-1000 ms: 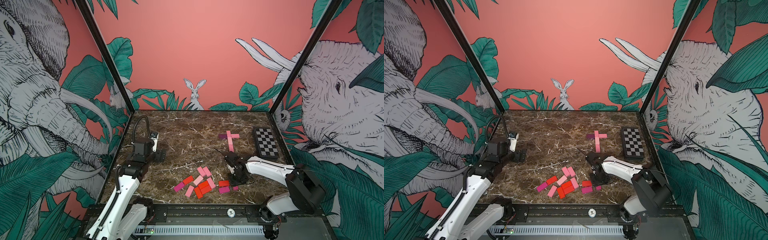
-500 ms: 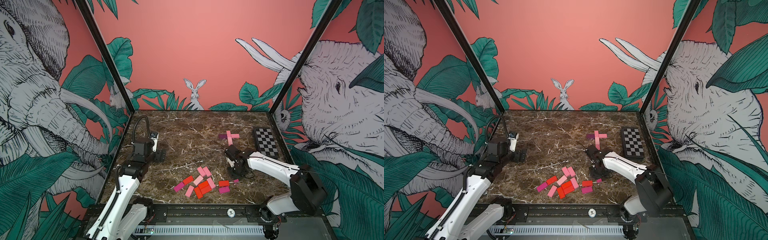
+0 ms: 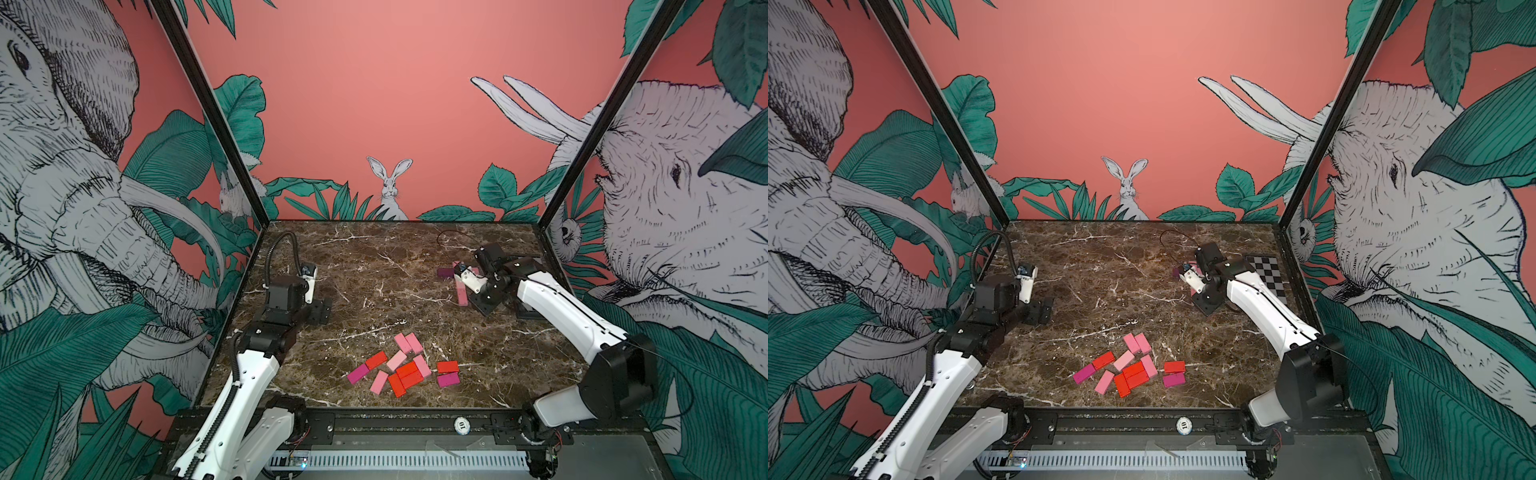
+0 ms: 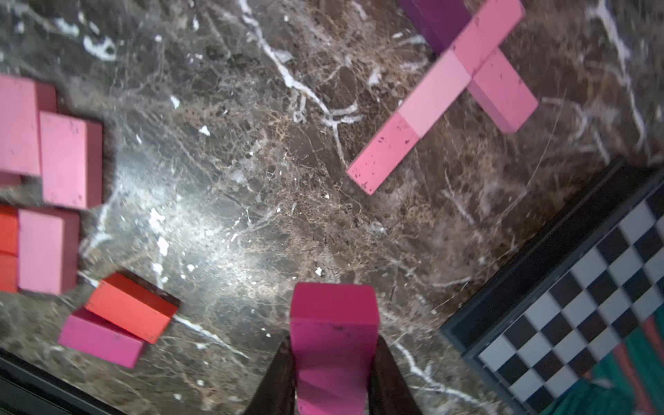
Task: Assemble the letter t with building blocks
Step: Pick up the building block from the center of the board, then assemble the building block at the center of the board.
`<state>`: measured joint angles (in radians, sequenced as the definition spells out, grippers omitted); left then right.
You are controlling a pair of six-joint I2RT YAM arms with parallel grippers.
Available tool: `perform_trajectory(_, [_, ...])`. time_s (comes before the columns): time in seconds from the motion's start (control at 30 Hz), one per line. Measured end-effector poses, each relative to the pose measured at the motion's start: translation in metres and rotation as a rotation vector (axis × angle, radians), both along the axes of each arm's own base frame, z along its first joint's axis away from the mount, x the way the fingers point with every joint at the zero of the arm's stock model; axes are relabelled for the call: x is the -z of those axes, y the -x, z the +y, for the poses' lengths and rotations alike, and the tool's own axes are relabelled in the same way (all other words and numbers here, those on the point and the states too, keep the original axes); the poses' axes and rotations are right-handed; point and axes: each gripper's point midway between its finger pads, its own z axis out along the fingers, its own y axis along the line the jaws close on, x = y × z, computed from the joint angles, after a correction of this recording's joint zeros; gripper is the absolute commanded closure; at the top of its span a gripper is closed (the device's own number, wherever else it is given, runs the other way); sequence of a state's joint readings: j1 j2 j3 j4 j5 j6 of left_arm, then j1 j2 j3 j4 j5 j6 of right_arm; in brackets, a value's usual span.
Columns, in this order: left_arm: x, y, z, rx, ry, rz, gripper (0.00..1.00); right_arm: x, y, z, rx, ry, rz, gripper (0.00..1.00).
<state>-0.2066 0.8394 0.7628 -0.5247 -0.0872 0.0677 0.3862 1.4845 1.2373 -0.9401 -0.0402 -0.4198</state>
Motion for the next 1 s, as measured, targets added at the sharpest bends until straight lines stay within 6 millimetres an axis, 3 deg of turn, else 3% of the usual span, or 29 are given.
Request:
perform_trajectory(0.2, [0.0, 0.0, 0.0, 0.0, 0.0, -0.001, 0.03, 0.019, 0.0, -0.006, -0.334, 0.043, 0.038, 1.0])
perform_trajectory(0.37, [-0.002, 0.0, 0.0, -0.001, 0.001, -0.006, 0.03, 0.018, -0.024, -0.019, -0.486, 0.079, 0.028, 1.0])
perform_trajectory(0.6, [-0.006, 0.002, 0.002, -0.006, 0.0, -0.023, 0.03, 0.033, -0.063, -0.032, -0.583, 0.17, 0.069, 1.0])
perform_trajectory(1.0, [-0.008, 0.001, 0.002, -0.009, 0.002, -0.049, 0.03, 0.059, -0.073, -0.047, -0.665, 0.261, 0.065, 1.0])
